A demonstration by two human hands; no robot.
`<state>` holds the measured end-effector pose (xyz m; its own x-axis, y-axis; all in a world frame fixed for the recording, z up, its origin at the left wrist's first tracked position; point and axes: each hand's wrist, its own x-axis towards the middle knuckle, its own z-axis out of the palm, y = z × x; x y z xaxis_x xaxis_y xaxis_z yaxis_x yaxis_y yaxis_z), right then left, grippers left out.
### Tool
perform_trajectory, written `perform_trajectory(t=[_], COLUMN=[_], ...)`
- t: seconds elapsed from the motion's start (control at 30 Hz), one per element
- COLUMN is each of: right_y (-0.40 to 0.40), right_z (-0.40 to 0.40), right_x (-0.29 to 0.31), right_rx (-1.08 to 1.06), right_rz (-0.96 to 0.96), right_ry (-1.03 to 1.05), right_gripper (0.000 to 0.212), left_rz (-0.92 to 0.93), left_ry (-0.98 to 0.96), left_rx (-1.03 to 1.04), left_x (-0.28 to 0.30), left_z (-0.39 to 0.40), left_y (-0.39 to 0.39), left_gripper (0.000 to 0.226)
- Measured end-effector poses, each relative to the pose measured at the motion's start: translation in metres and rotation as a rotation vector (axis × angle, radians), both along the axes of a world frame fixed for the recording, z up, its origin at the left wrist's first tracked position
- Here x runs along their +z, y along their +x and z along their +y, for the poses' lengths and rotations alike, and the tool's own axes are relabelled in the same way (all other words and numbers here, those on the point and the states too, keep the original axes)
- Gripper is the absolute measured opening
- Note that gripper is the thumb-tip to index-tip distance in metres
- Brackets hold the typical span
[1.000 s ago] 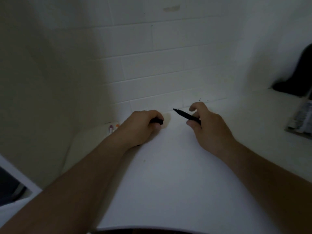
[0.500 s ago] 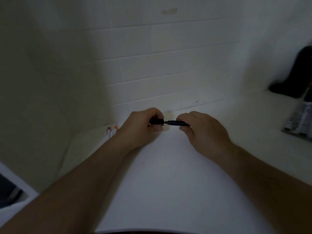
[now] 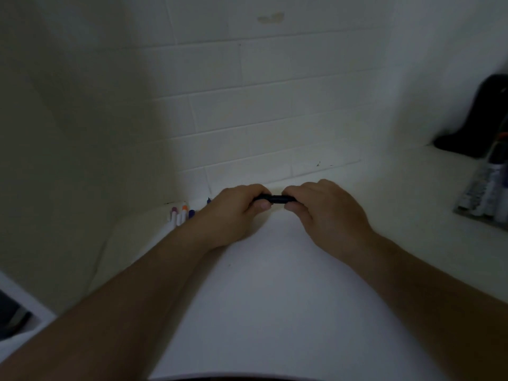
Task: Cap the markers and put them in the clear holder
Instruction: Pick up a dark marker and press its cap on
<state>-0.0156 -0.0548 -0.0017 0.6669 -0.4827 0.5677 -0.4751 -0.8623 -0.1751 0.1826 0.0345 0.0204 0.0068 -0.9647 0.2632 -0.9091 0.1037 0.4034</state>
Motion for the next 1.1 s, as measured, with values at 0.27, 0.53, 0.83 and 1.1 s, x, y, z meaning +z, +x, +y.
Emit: perform_trajectory(t=[0.27, 0.53, 0.83, 1.1], right_y=[0.0, -0.005, -0.104, -0.19], right_z=[0.004, 0.007, -0.014, -0.028], right_x=[0.001, 0.011, 0.043, 0.112], right_rx=[0.013, -0.083, -0.265, -0.344], right_rz=[-0.033, 0.184, 0.077, -0.564], right_ry=[-0.008, -0.066, 0.066, 0.045], right_gripper=[0.03, 0.031, 0.014, 0.016], left_rz=[-0.101, -0.04, -0.523, 0.016], left_ry=[-0.065, -0.068, -0.231, -0.176], left_rx=[-0.001, -0.054, -0.046, -0.191], left_x=[0.0, -0.013, 0.016, 0.009], left_z=[-0.002, 0.001, -0.019, -0.078], left_y=[-0.008, -0.027, -0.065, -0.19], left_gripper=[0.015, 0.024, 0.03, 0.016])
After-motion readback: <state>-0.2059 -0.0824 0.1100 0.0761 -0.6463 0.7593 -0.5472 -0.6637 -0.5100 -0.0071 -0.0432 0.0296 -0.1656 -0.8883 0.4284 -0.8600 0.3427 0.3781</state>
